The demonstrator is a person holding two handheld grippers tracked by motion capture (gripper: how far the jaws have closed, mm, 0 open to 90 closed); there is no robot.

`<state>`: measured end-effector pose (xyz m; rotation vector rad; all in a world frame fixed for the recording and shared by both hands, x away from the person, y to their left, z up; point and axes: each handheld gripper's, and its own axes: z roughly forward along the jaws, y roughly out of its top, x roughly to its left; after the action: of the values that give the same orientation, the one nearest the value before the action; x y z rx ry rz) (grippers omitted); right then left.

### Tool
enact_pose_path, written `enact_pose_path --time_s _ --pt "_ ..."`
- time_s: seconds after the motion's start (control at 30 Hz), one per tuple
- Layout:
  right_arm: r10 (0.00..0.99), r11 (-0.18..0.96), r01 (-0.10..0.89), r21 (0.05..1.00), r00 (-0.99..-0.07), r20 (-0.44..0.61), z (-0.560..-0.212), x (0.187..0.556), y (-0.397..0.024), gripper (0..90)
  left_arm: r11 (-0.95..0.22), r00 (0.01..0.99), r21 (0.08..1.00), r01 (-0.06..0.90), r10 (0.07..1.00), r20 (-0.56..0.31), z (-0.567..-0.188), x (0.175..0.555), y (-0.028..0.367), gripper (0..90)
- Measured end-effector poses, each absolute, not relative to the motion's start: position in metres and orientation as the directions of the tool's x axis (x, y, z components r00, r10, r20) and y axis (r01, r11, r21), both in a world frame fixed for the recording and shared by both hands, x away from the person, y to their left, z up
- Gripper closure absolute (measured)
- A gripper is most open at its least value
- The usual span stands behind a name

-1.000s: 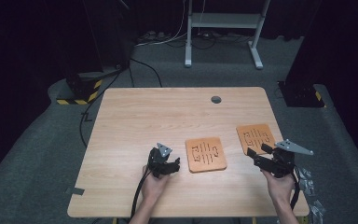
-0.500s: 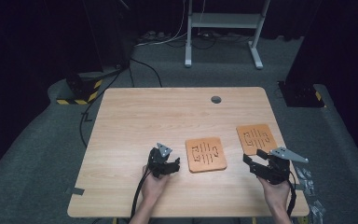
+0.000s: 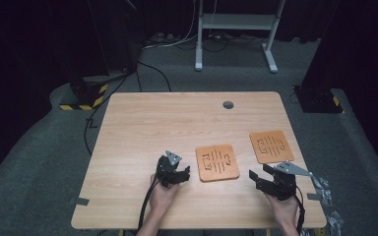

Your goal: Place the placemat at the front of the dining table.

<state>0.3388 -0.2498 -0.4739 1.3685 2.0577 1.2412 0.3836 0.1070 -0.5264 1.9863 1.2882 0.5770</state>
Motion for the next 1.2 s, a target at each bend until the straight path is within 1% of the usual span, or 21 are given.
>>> enact_pose_path --time_s 0.17,0.43,0.63,0.9,1.07,1.17,1.2 --pt "0.873 0.163 0.557 0.814 -0.466 0.144 -0.483 0.338 -0.246 34.5 -0.270 0.409 0.749 0.605 0.912 -0.002 -0.526 0.384 0.107 26.9" --pt "0.880 0.161 0.582 0.797 -0.450 0.151 -0.495 0.339 -0.243 34.5 -0.269 0.409 0.749 0.606 0.913 -0.003 -0.526 0.384 0.107 26.8" --pt "0.886 0.225 0.593 0.773 -0.455 0.091 -0.507 0.344 -0.240 34.3 -0.268 0.408 0.749 0.606 0.913 -0.003 -0.526 0.384 0.107 26.8" --pt "0.890 0.253 0.631 0.734 -0.449 0.079 -0.520 0.350 -0.236 33.6 -0.269 0.409 0.749 0.606 0.913 -0.003 -0.526 0.384 0.107 26.8" --pt "0.887 0.287 0.623 0.728 -0.460 0.043 -0.521 0.352 -0.233 32.2 -0.271 0.410 0.749 0.605 0.912 -0.001 -0.526 0.384 0.107 26.9" --pt "0.875 0.344 0.600 0.722 -0.484 -0.015 -0.523 0.352 -0.229 29.4 -0.271 0.410 0.749 0.605 0.912 -0.001 -0.526 0.384 0.107 26.8" --pt "0.876 0.339 0.606 0.720 -0.483 -0.006 -0.522 0.353 -0.229 28.5 -0.270 0.410 0.748 0.606 0.912 -0.002 -0.526 0.384 0.107 26.8"
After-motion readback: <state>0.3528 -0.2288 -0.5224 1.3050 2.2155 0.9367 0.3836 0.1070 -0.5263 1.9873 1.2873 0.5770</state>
